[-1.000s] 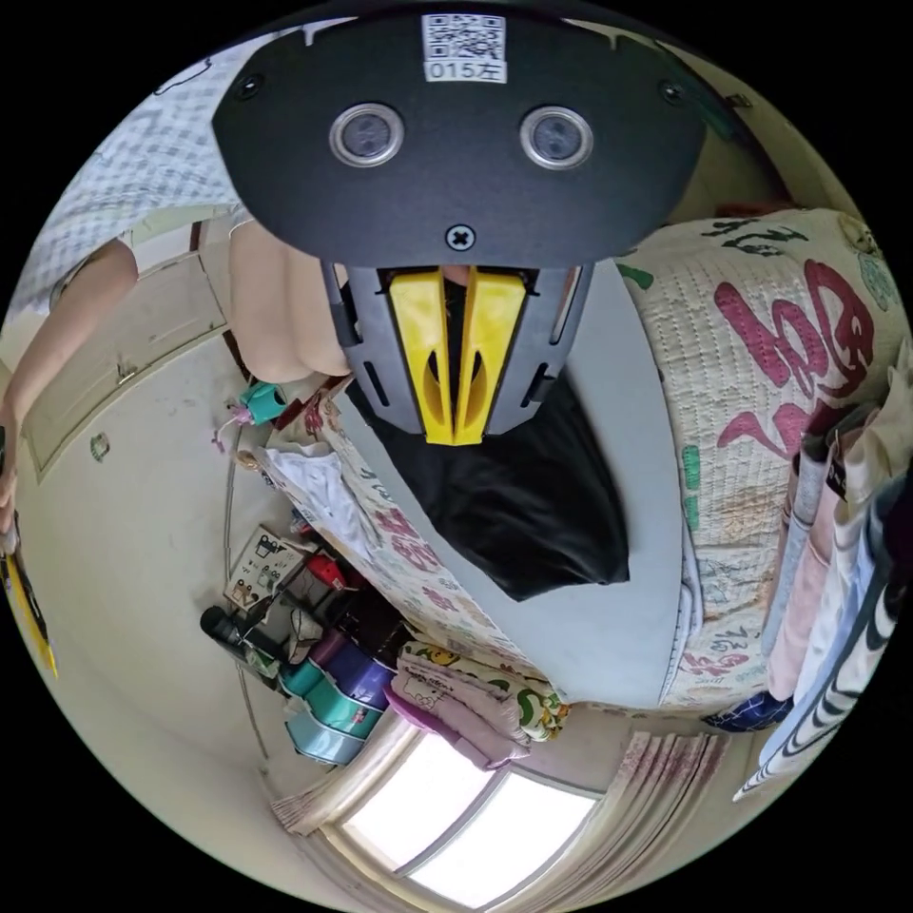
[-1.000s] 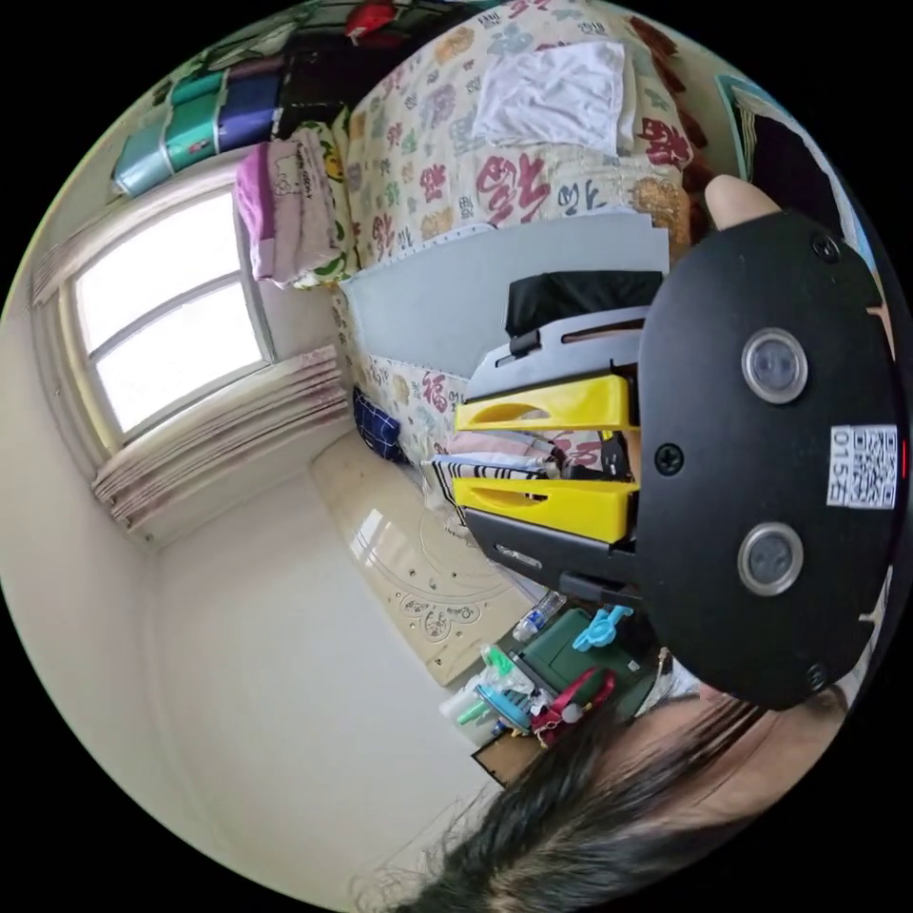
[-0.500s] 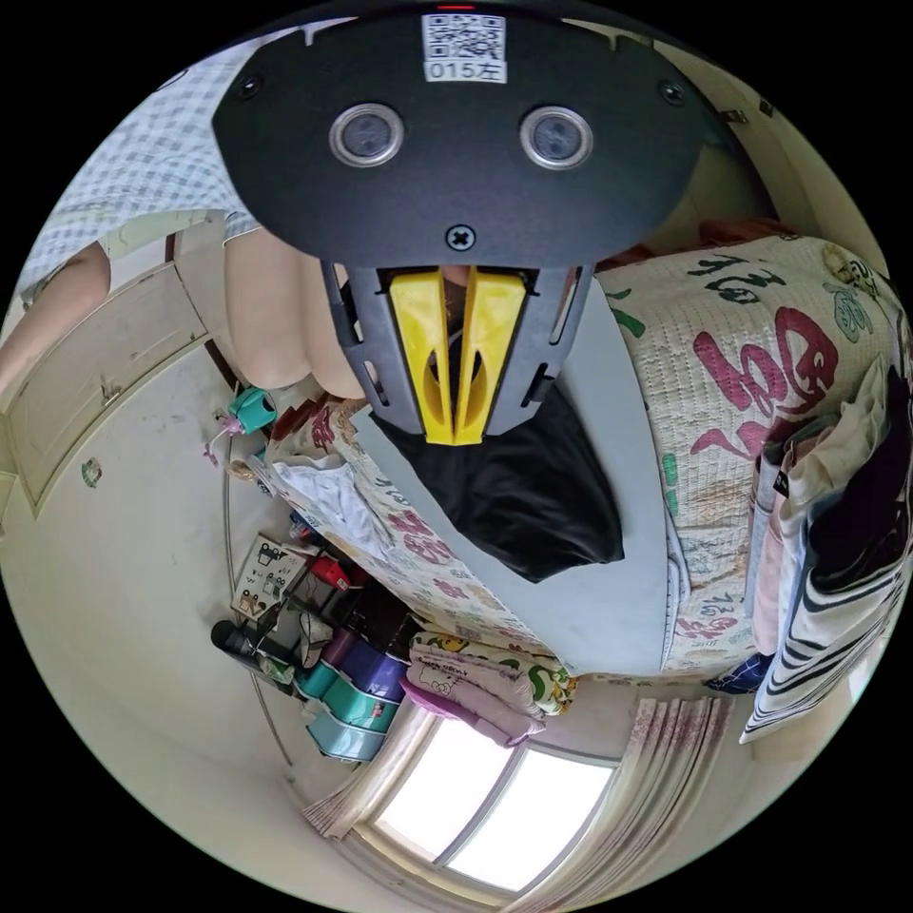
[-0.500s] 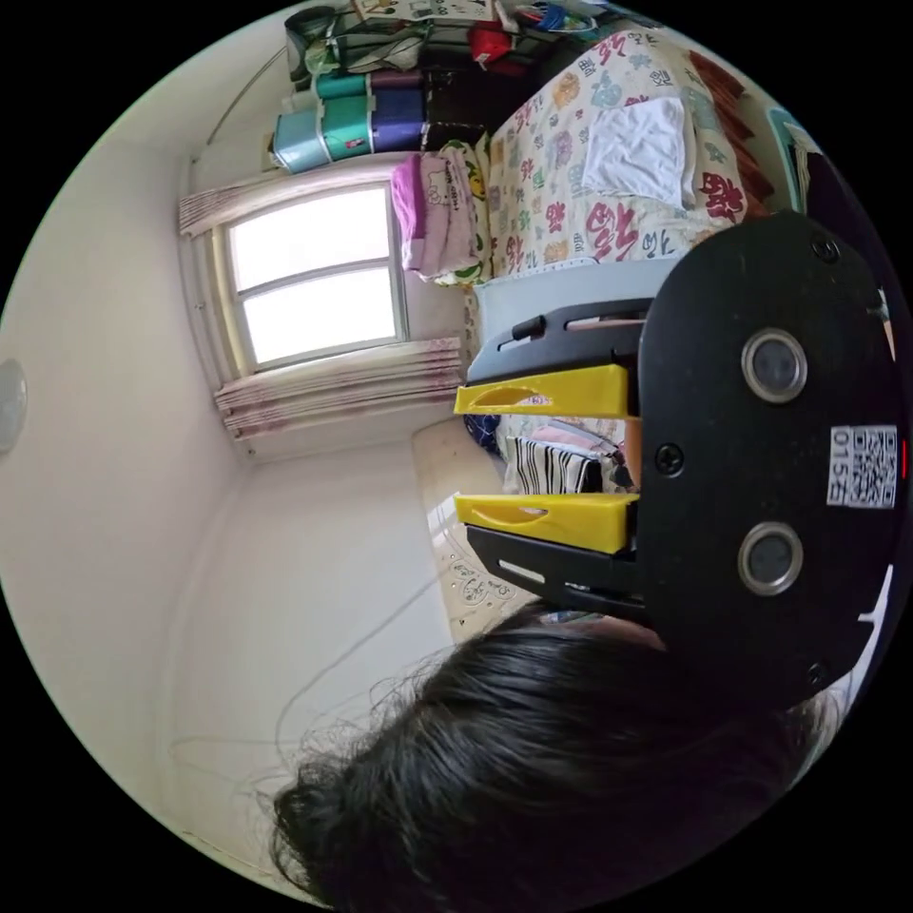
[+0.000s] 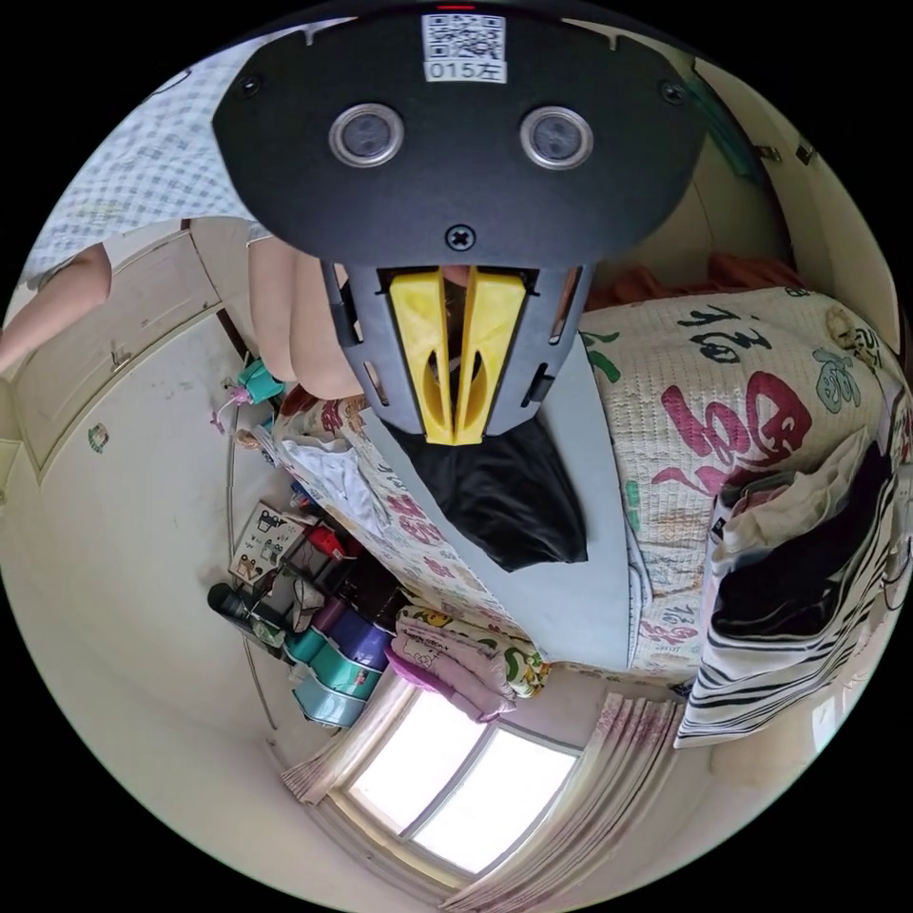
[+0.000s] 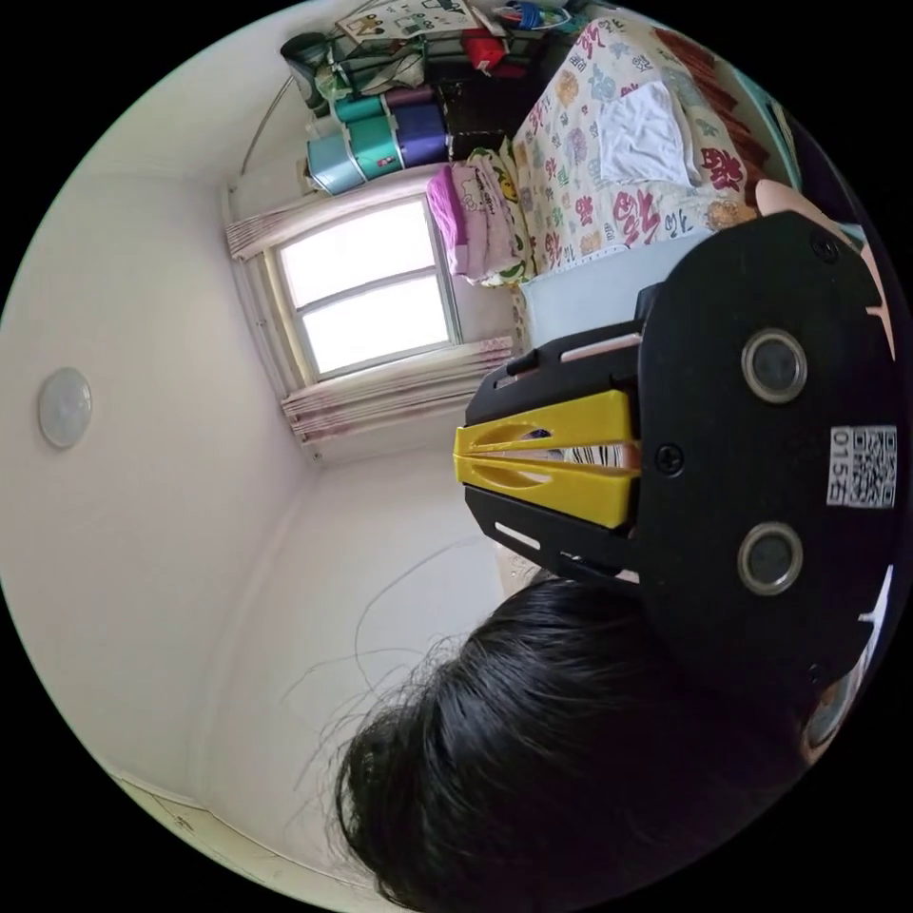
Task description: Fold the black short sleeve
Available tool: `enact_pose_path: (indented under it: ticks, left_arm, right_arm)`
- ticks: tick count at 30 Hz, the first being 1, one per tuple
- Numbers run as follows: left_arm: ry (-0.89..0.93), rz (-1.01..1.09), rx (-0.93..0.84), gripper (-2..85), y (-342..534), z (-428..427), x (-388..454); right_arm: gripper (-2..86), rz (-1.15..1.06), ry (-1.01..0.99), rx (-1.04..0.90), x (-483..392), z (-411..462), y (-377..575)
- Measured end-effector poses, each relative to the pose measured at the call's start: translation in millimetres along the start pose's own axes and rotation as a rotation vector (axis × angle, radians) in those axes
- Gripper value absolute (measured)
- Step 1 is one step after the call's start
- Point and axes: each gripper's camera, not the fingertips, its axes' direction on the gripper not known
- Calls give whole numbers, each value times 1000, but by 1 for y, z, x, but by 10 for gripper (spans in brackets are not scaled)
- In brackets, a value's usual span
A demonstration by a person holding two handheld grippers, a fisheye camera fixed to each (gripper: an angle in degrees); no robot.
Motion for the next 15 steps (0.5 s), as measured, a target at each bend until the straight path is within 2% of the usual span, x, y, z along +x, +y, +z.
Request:
enact_pose_path:
  ticks: [8, 15]
  left_arm:
    - [12, -49, -42, -9, 10, 12, -24]
    - [-9, -62, -76, -9, 15, 25, -38]
  right_arm:
    - [-6, 111, -137, -11, 22, -3, -25]
    - [-6, 106, -201, -62, 61, 17, -48]
